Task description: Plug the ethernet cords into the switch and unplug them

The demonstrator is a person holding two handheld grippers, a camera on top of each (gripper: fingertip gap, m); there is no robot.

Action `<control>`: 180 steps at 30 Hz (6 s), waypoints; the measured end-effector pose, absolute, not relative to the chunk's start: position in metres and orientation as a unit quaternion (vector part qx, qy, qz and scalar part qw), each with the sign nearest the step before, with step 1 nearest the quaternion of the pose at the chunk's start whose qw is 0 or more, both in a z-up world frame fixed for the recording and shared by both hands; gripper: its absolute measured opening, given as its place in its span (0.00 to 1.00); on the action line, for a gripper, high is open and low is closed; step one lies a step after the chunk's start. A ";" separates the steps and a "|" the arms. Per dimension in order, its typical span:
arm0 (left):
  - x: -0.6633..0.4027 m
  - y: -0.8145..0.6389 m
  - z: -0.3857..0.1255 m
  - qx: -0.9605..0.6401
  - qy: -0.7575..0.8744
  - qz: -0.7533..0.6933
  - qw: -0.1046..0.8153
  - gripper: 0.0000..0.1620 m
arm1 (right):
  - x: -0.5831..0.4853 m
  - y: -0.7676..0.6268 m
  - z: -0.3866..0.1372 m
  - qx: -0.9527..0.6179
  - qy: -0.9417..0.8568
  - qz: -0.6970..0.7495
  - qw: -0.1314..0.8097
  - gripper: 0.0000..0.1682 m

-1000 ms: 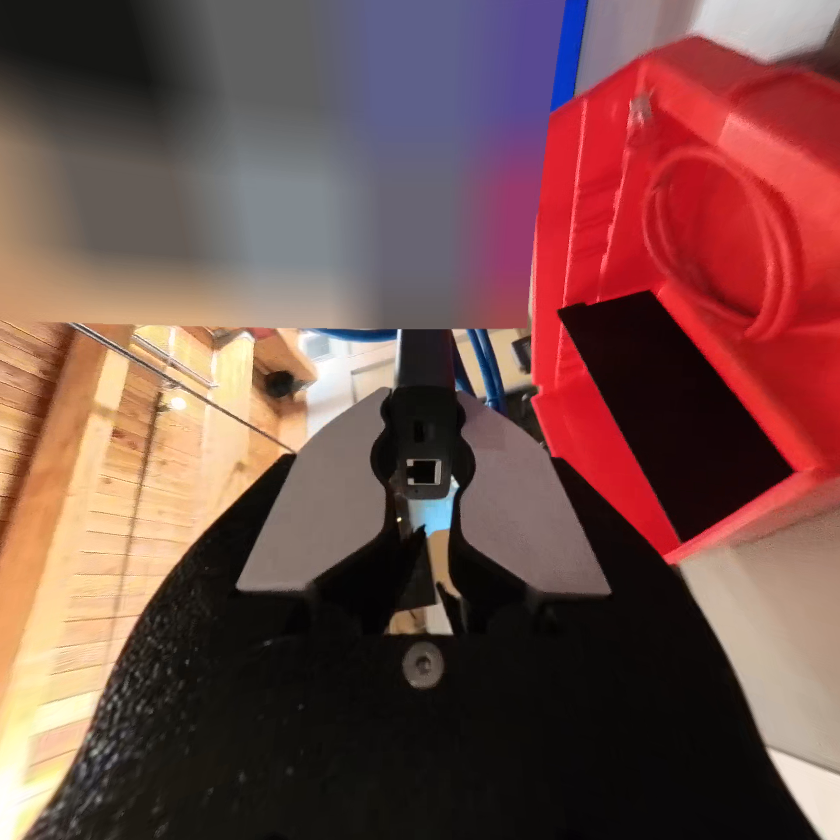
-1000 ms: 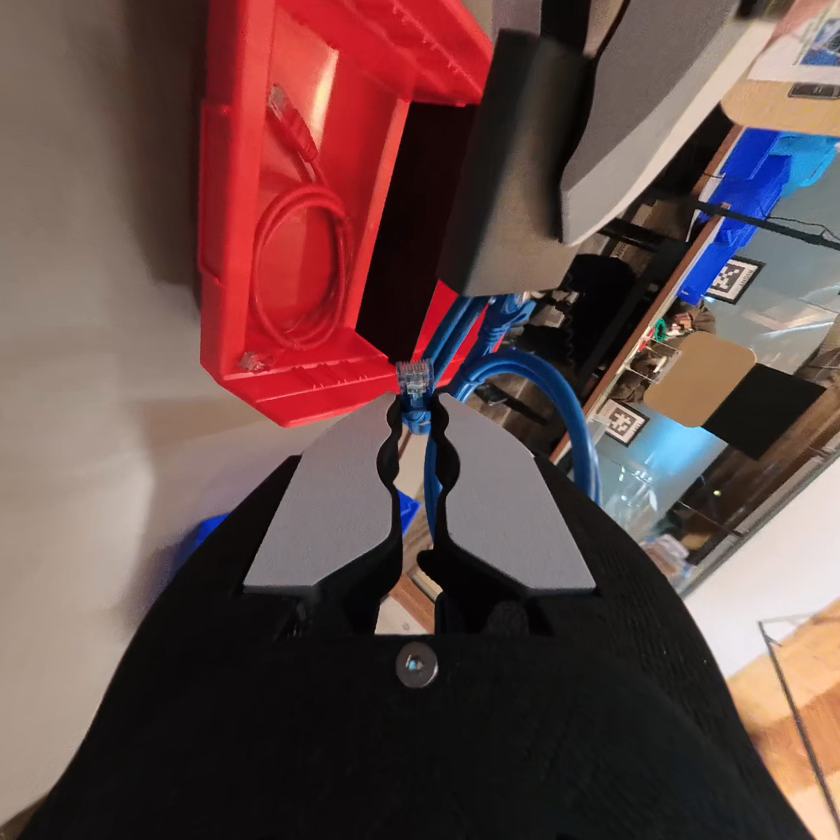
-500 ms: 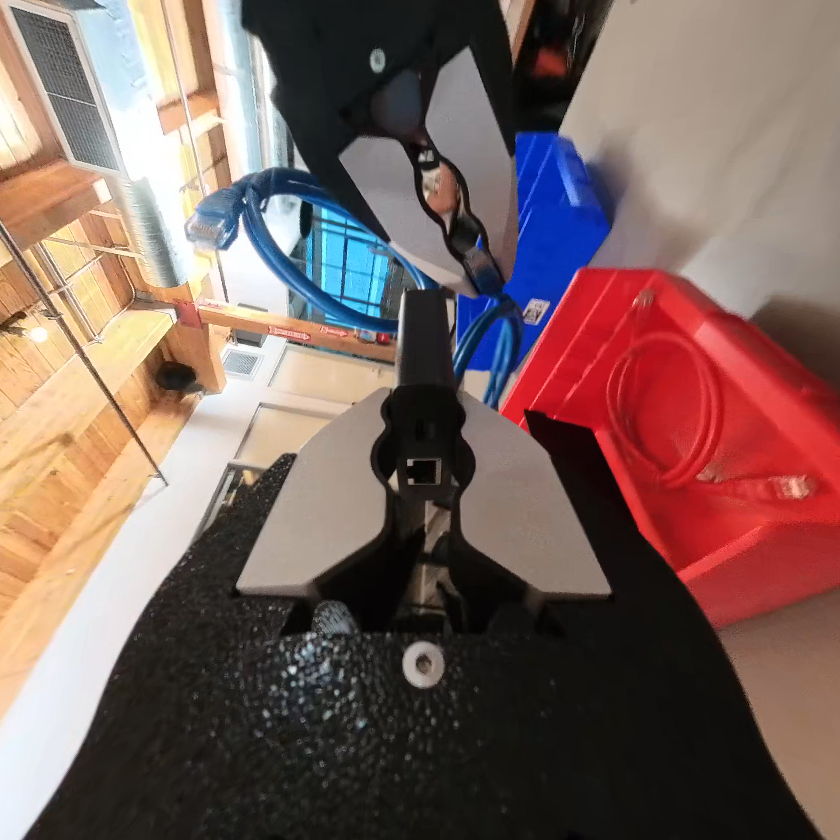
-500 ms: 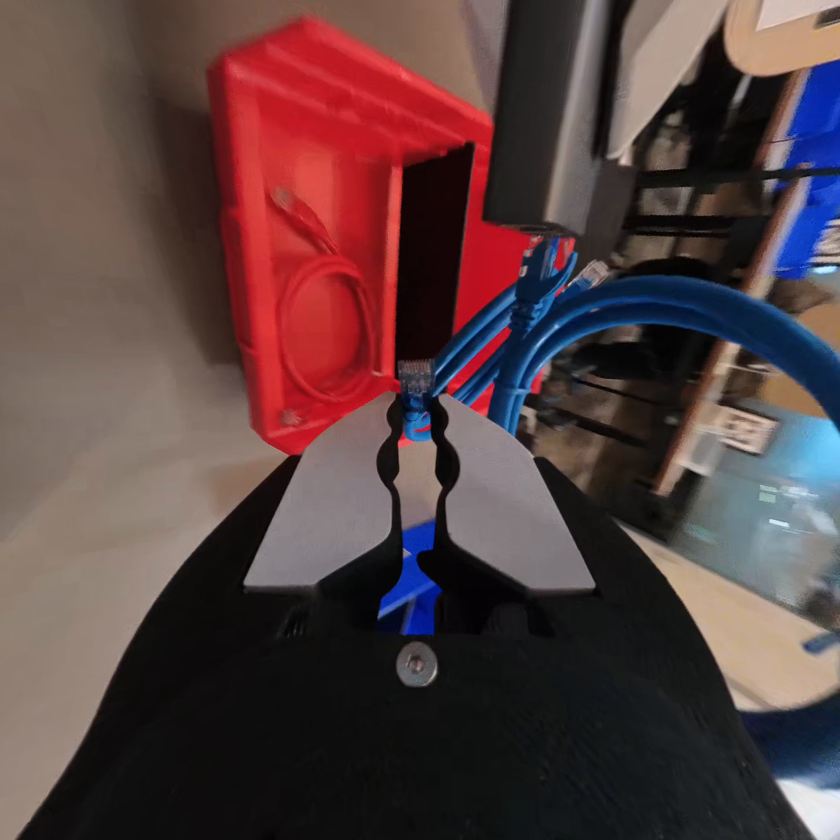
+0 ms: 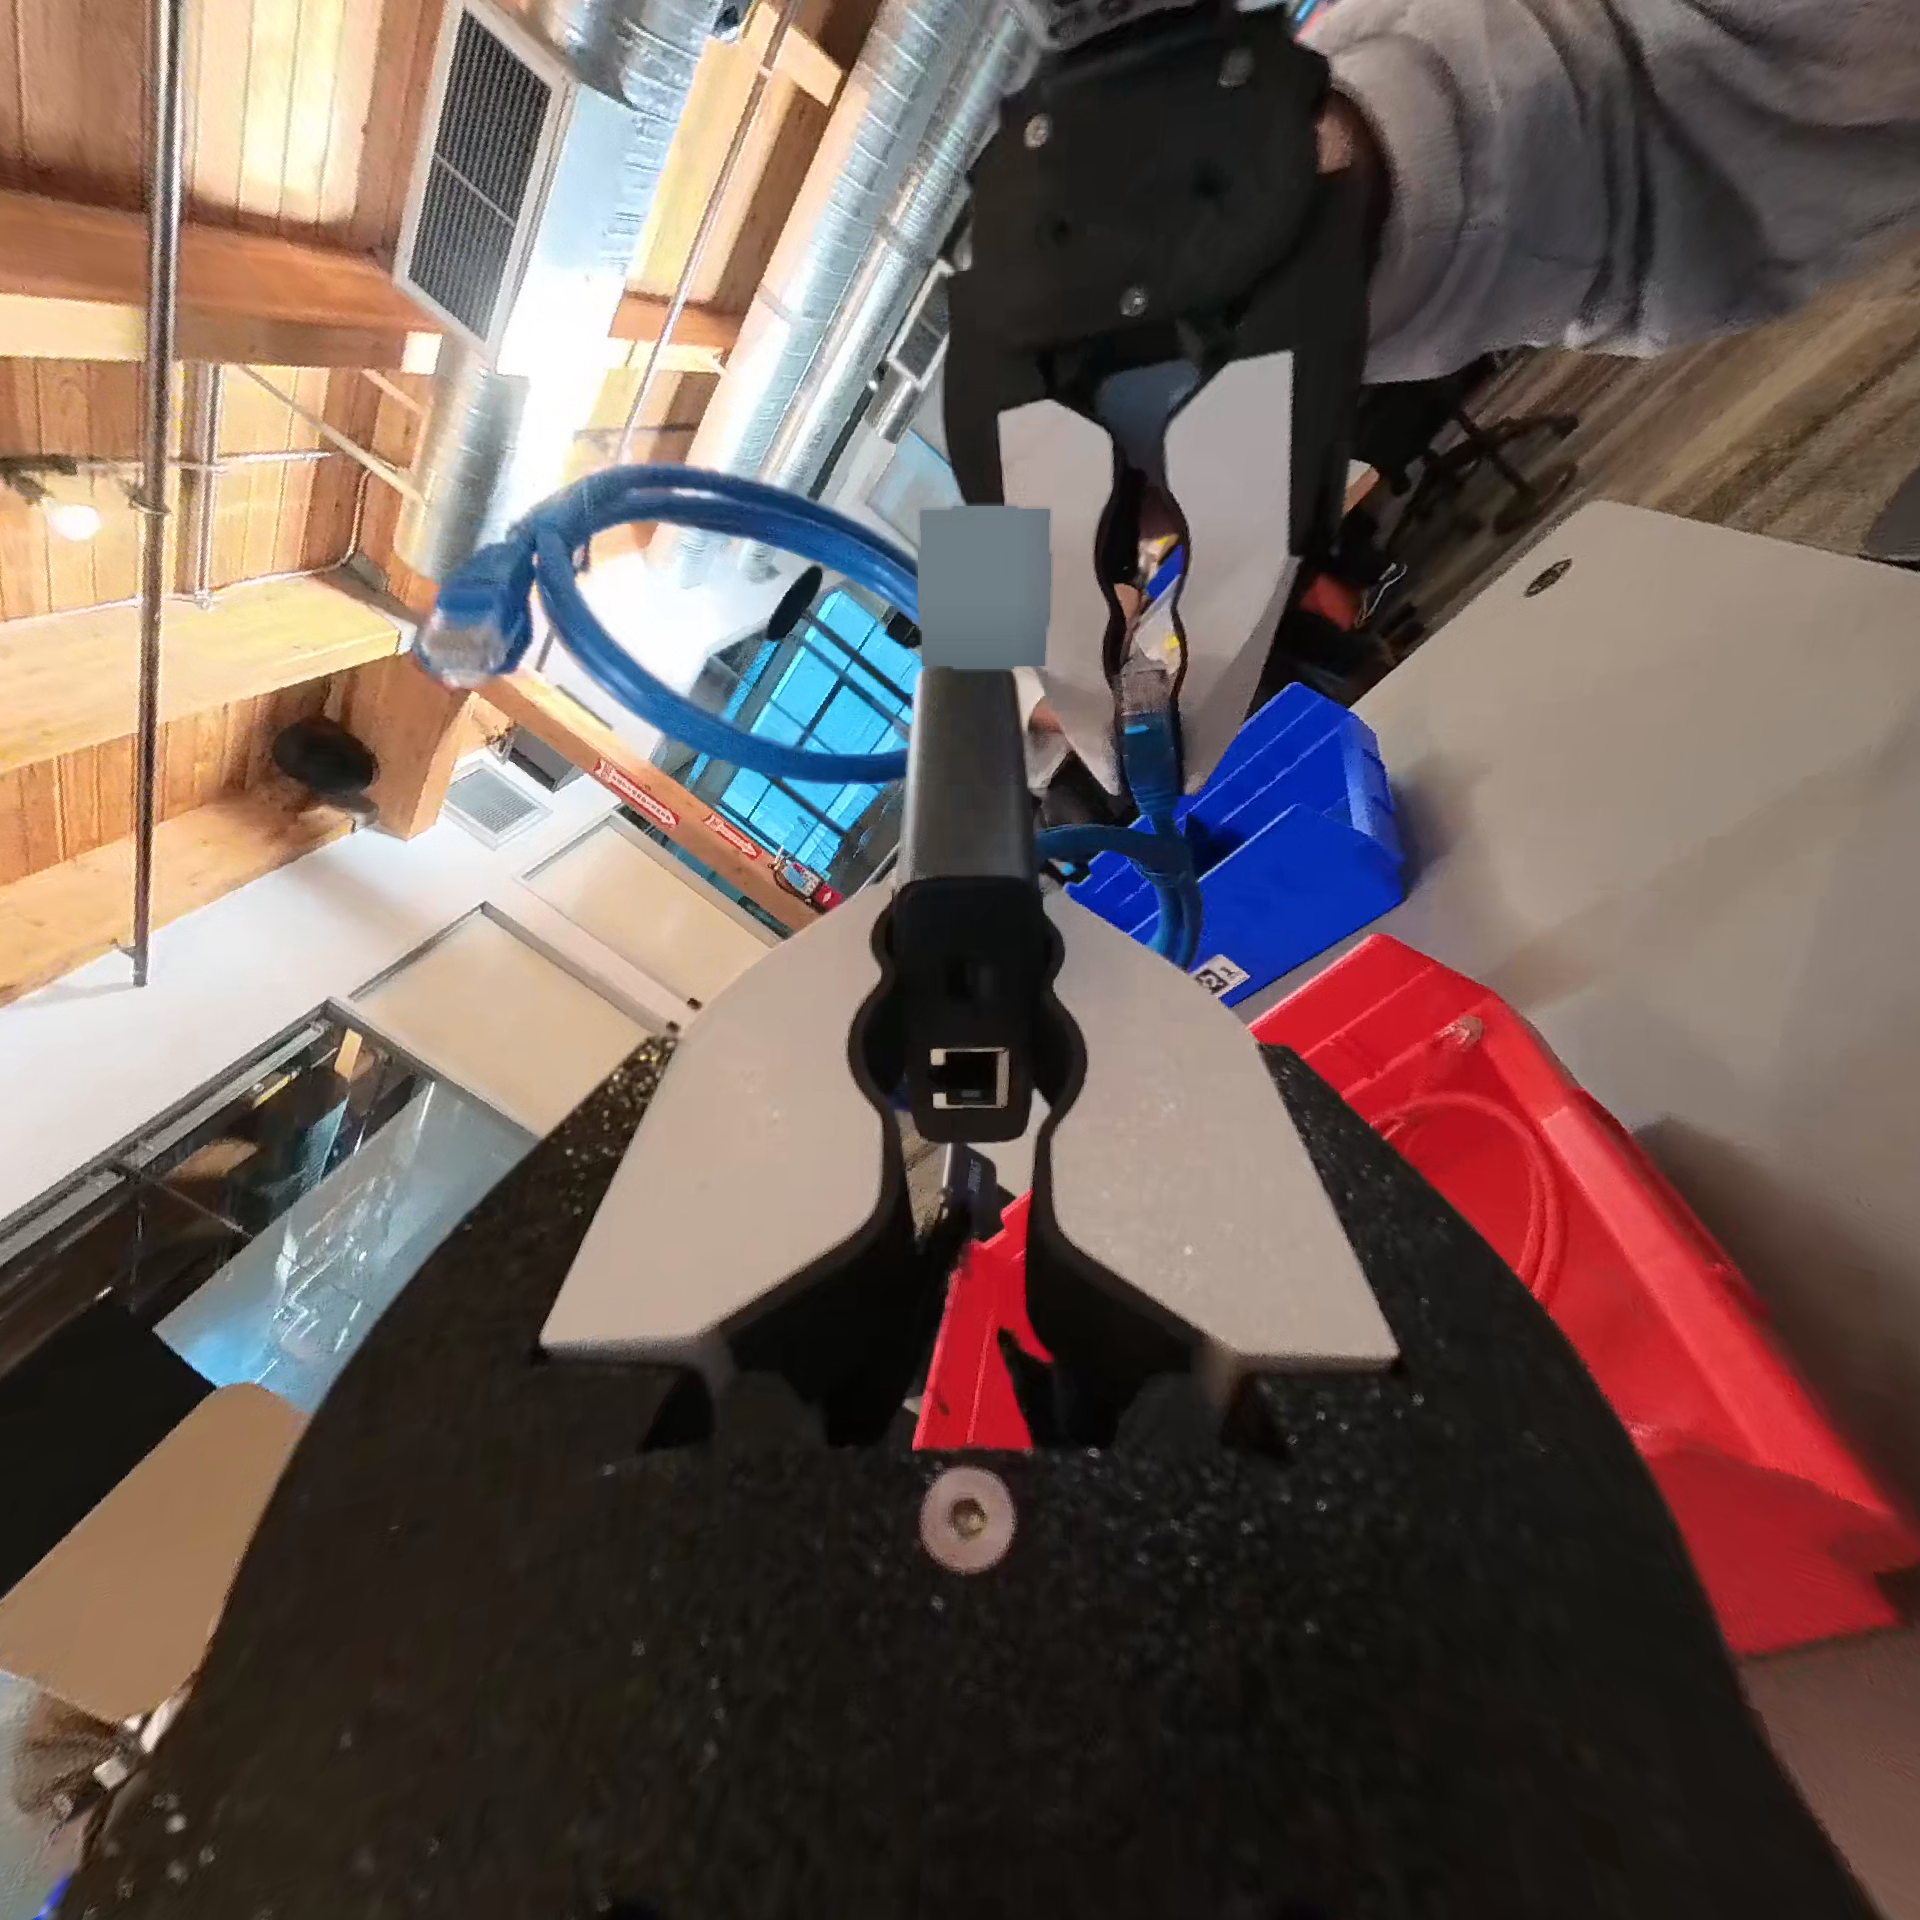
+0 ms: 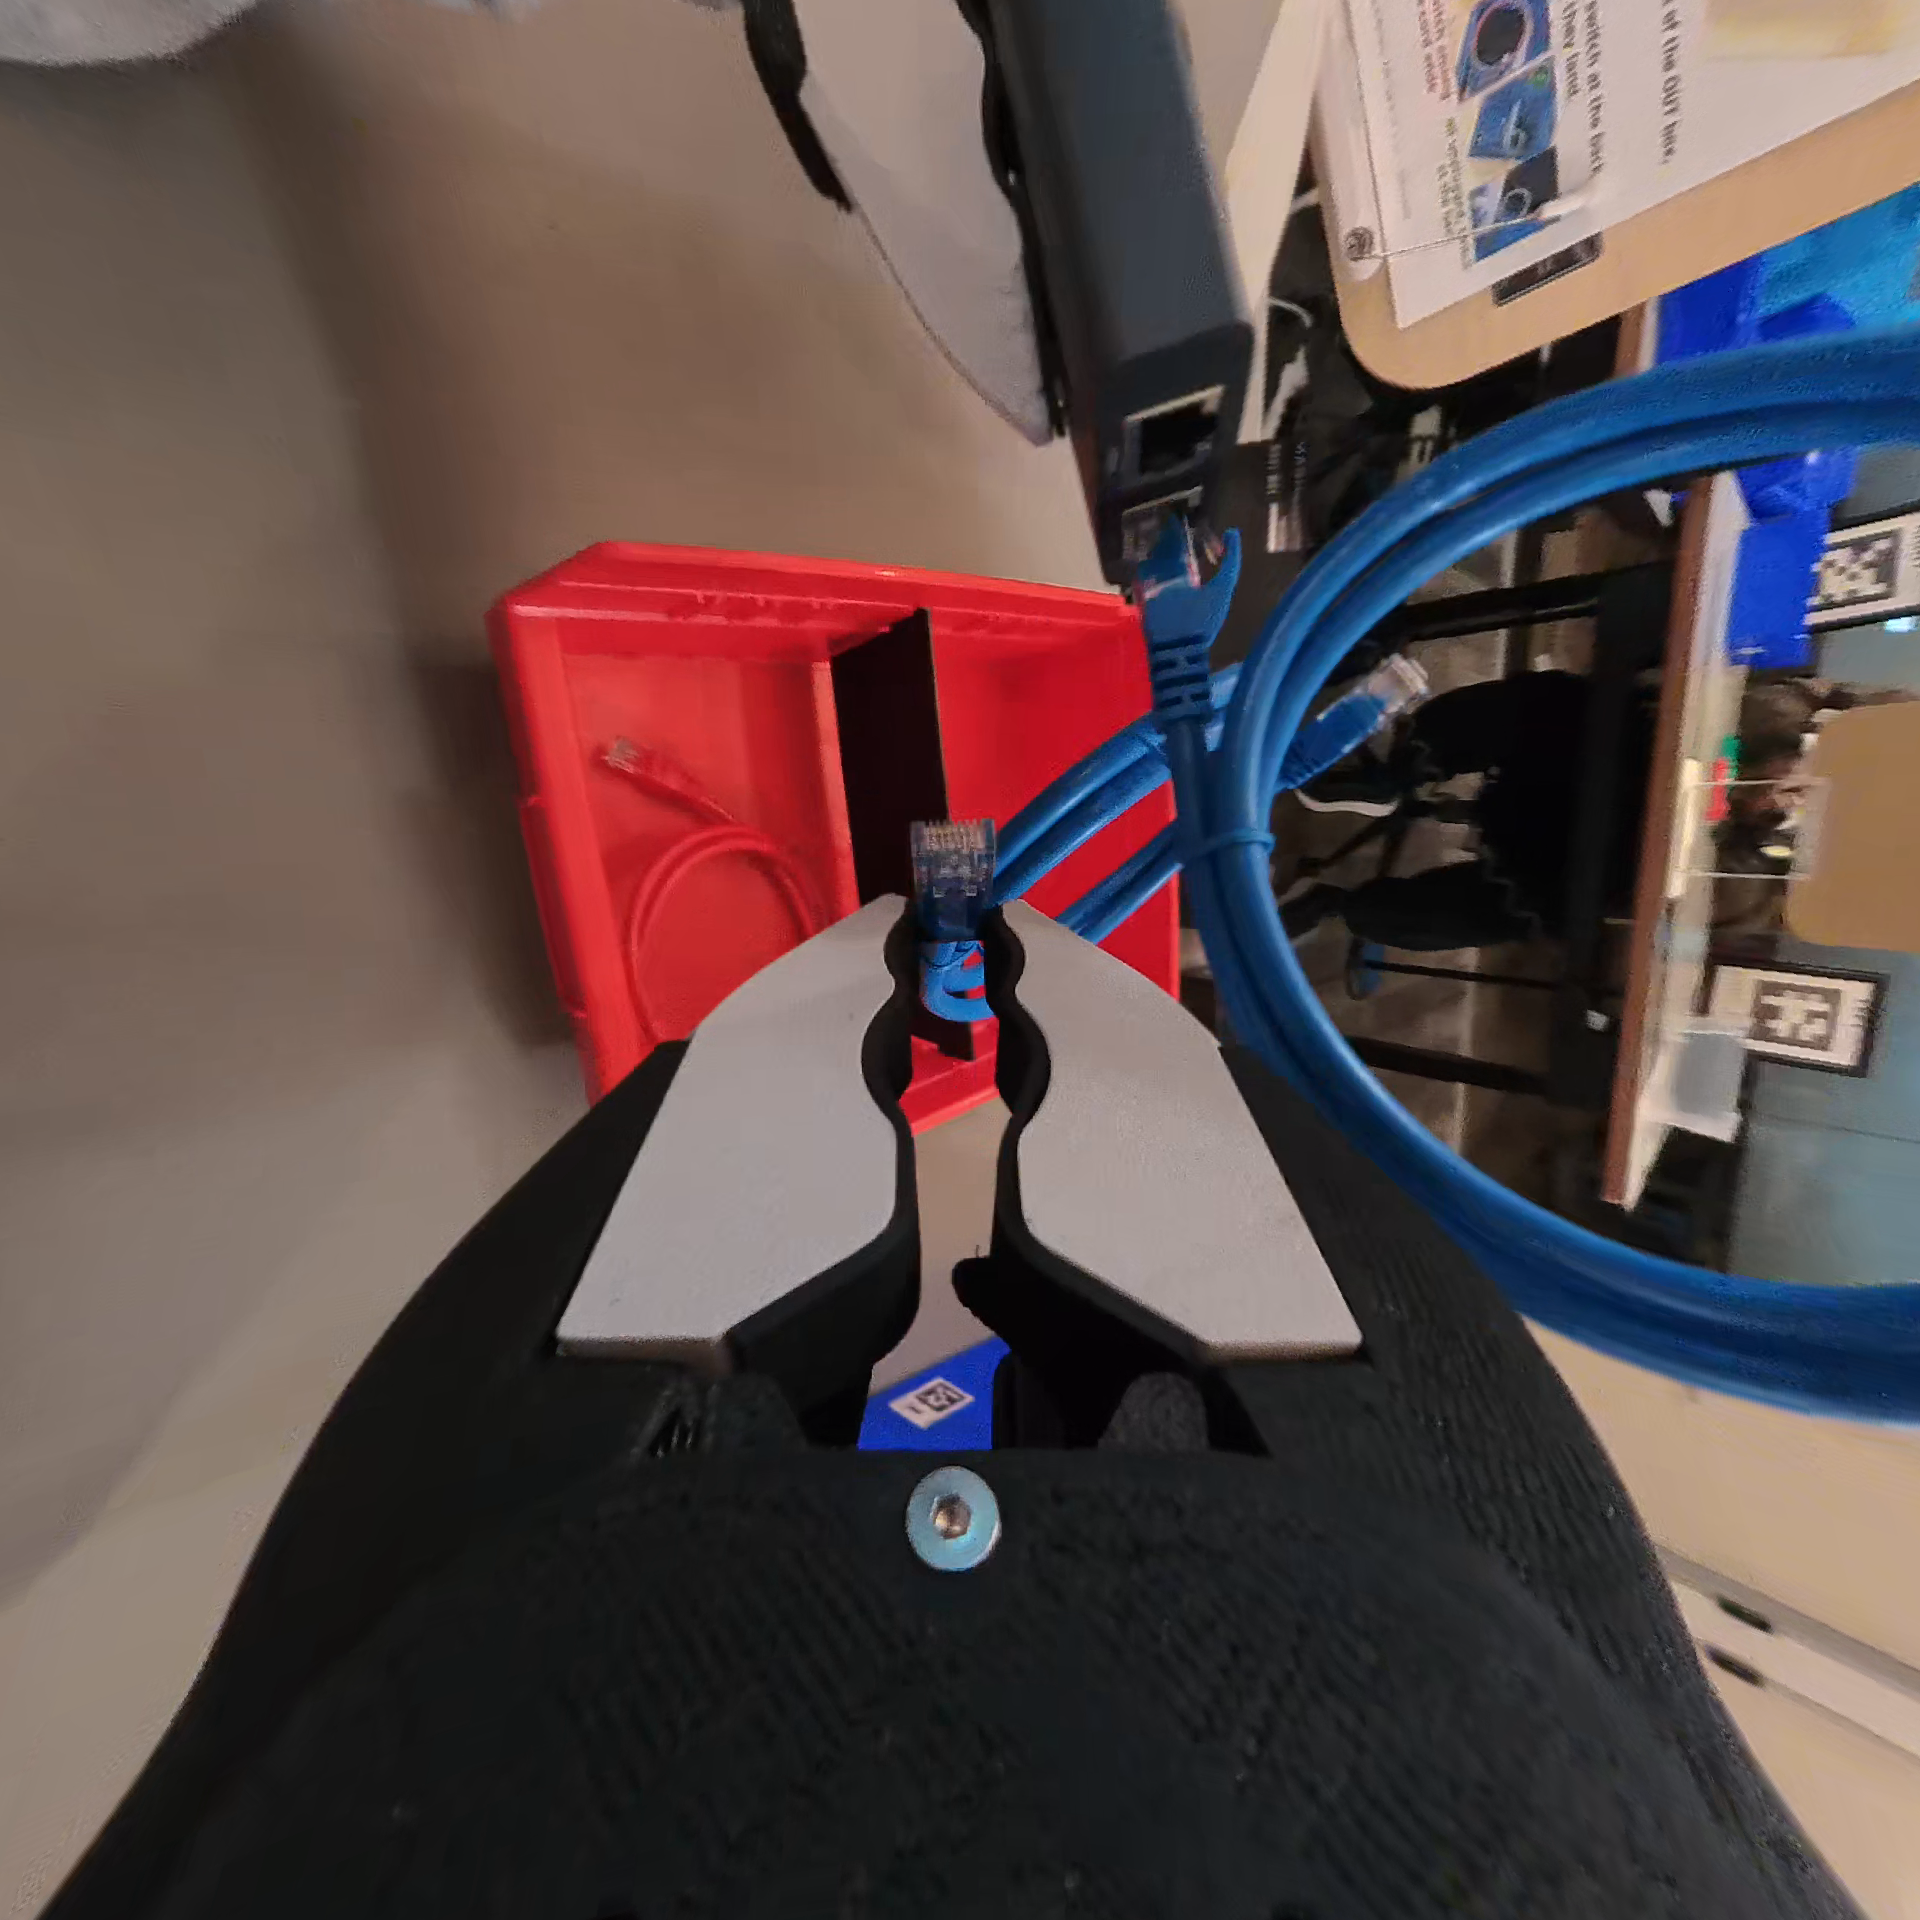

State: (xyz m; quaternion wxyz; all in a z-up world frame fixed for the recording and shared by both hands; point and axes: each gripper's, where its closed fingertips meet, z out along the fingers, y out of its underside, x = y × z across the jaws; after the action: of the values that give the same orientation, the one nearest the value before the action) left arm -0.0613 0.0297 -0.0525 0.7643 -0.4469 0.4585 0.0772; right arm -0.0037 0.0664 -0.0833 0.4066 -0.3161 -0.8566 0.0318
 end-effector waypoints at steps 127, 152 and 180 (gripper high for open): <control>-0.069 0.068 -0.076 -0.316 0.468 0.570 0.597 0.12 | 0.182 0.119 -0.245 -0.484 -0.851 -0.157 0.128 0.06; -0.051 0.056 -0.067 -0.322 0.495 0.564 0.578 0.13 | 0.169 0.104 -0.308 -0.539 -0.821 0.087 0.167 0.21; -0.057 0.051 -0.061 -0.339 0.485 0.550 0.590 0.12 | 0.209 0.127 -0.321 -0.686 -0.674 0.159 0.223 0.00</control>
State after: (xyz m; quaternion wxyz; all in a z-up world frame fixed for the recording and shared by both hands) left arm -0.0574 0.0512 -0.0607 0.5895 -0.3393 0.4849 0.5497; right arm 0.2094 0.1269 -0.3209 0.2226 -0.6858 -0.6743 0.1593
